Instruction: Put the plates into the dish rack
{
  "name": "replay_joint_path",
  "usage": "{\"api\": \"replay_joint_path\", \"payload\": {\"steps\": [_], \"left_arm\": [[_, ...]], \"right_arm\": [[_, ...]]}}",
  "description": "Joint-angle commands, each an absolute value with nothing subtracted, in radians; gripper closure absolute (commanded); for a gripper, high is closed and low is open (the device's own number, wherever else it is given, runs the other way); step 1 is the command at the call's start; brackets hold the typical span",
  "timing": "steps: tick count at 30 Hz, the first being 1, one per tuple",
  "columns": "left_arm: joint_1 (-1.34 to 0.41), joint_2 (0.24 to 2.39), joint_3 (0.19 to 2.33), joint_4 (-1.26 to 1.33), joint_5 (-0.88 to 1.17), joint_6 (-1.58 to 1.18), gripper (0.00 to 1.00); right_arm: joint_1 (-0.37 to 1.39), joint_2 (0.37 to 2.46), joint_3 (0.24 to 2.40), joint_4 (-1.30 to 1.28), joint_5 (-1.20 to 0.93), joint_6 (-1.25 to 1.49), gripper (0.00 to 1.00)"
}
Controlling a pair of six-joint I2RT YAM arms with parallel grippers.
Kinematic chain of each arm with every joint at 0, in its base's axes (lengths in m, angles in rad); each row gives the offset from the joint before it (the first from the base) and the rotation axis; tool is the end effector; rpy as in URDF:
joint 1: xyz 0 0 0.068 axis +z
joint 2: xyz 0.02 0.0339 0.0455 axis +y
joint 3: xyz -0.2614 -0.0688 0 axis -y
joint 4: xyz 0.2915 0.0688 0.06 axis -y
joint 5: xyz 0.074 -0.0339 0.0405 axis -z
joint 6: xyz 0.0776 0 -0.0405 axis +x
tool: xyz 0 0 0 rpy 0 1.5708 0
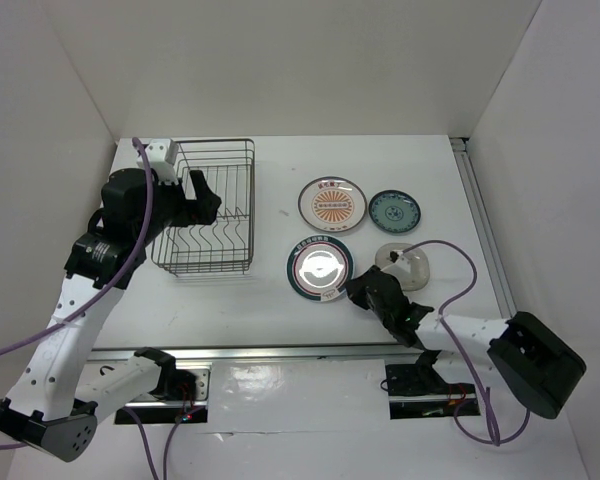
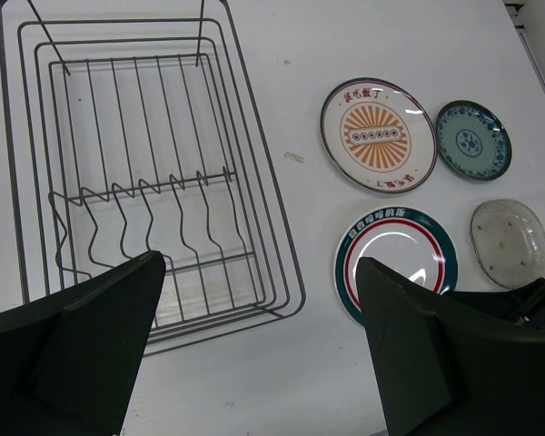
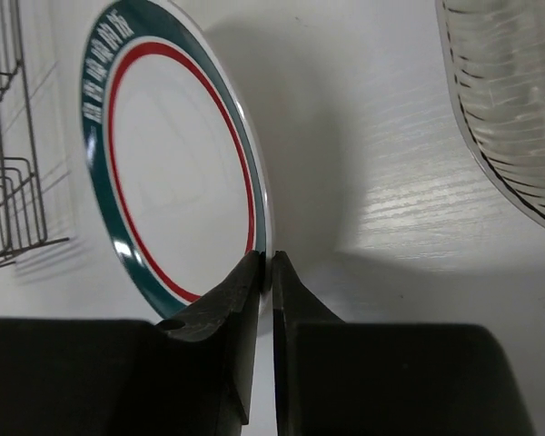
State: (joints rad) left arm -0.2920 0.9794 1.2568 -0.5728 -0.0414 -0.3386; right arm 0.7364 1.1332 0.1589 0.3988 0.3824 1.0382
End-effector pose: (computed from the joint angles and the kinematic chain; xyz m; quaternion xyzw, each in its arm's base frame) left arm 0.2721 -0.0784 0.4239 -0.0310 0.8028 -0.1688 0.5710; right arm 0.2010 0.1432 0.0634 0.2194 0.8393 0.2579 0.4254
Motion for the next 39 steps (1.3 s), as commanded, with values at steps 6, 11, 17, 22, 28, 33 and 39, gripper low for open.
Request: {"api": "replay_joint_path", "payload": {"steps": [6,11,17,22,28,33,39], "left_arm": [[-0.301,0.98,1.276,-0.528,0.02,-0.318,0.0],[-0.319,1.012,1.267,-0.509,0.086,-0.307,0.0],[-0.342,1.071,1.267,-0.499,0.158,-0.307,0.0],[-0.351,1.118,1.249,-0.476,0.222,-0.316,0.0],[-0.351,1.14,1.229,-0.42,0.305,-0.325,0.0],[-0.362,1.17,1.207,-0.42,0.253,-0.325,0.0],[-0.362,1.23,1.187,-0.377,0.319,-0.316,0.0]], "right_arm": [[0.75,0.94,0.204,0.353,0.457,0.928,1.0],[0.741,0.907,0.244,0.315,0.48,0.882,1.0],[0.723,0.841,0.253,0.314,0.5,0.862,1.0],[0.723,0.749,0.288,0.334,0.43,0.796,1.0],[0.723,0.66,0.307,0.41,0.286,0.678,1.0],[0.723,0.629,0.318,0.445,0.221,0.664,1.0],[0.723,0.609,0.33,0.483,0.193,0.673,1.0]]}}
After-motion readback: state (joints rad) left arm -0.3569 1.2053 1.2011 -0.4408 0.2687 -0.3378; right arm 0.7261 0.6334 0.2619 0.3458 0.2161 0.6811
